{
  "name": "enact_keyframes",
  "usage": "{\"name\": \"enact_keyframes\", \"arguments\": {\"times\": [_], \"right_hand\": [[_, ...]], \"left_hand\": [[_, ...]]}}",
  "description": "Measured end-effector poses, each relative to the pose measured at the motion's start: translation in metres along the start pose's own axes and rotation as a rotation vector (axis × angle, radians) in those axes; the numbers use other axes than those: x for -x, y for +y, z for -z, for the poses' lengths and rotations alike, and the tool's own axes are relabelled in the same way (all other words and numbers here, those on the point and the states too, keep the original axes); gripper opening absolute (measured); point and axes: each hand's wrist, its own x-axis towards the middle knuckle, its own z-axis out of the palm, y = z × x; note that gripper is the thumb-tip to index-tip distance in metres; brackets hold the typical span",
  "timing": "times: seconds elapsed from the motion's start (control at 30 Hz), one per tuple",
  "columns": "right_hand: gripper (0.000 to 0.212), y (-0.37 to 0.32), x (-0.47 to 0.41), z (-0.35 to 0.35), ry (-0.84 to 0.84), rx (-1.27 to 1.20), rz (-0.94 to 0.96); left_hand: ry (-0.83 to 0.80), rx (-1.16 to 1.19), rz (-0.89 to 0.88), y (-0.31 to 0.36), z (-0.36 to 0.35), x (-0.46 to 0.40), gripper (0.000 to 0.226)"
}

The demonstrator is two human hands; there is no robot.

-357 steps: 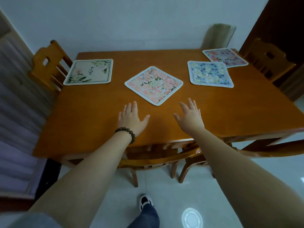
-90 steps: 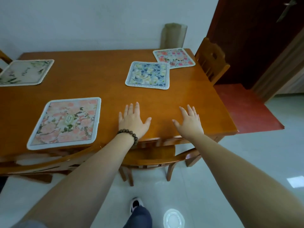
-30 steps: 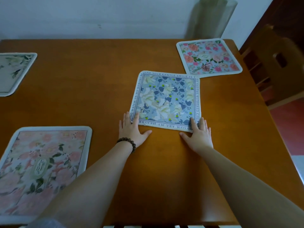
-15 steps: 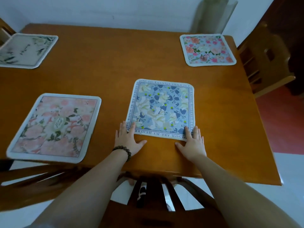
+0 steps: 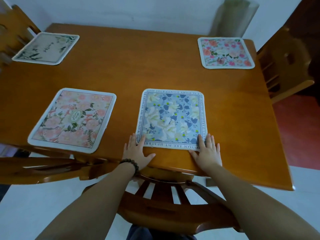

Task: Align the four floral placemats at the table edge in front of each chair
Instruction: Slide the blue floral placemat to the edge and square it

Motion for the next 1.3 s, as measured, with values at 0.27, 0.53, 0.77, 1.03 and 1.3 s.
{"name": "enact_keyframes", "arguments": {"times": [0.27,0.53,0.77,1.03,1.3], "right_hand": [[0.077,0.014,-0.058,0.029,-0.114,0.033,0.077],[0.059,0.001,-0.090,0.047,-0.083,0.013,0.009],[0.069,-0.027,-0.055,0.034,0.061,-0.128,-0.092],[0.100,-0.091,-0.012,0.001,0.080,-0.244,-0.220],[0.102,-0.099,-0.016,-0.018,0.114,-0.227,-0.260]], "left_hand": [[0.033,-0.032,-0.141,0.001,-0.004,0.007,0.074],[0.005,-0.151,-0.328,0.003,-0.009,0.009,0.070],[0.199,-0.151,-0.353,-0.019,0.036,-0.023,0.062],[0.151,-0.136,-0.221,-0.023,0.087,-0.116,0.080],[0.047,-0.195,-0.186,-0.014,0.095,-0.190,0.100]]}}
